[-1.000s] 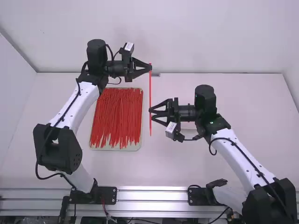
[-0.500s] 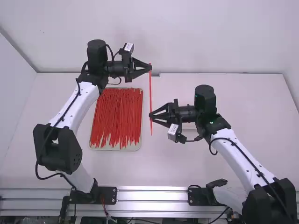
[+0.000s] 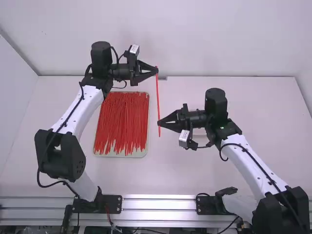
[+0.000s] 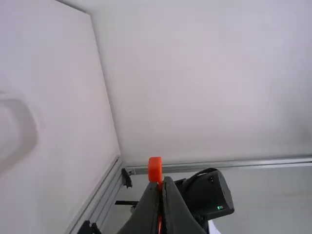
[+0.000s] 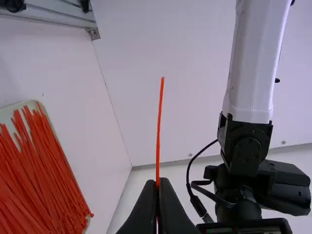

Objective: Fasten the cable tie

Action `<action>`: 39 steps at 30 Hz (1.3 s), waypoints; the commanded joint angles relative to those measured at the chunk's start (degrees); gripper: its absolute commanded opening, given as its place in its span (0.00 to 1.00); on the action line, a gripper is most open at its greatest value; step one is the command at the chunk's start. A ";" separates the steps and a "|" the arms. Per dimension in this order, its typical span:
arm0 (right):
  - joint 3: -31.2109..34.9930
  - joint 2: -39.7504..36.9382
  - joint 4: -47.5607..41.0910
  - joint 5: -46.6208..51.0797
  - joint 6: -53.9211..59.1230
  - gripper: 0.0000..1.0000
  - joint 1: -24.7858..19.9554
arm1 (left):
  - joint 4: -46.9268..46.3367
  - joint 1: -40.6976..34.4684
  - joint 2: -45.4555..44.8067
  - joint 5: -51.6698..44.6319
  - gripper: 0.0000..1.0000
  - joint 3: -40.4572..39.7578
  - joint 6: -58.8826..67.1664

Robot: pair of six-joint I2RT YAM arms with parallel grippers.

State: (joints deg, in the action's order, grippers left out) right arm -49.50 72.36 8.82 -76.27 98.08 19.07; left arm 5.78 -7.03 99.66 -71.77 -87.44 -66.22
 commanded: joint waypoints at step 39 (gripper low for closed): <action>-1.46 0.39 7.50 -1.51 -33.83 0.00 0.17 | -7.93 -0.48 0.15 -0.63 0.02 -0.98 38.12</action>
State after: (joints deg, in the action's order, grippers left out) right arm -49.50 72.36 16.27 -77.36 71.66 19.07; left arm -2.33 -7.07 99.66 -71.13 -87.44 -35.66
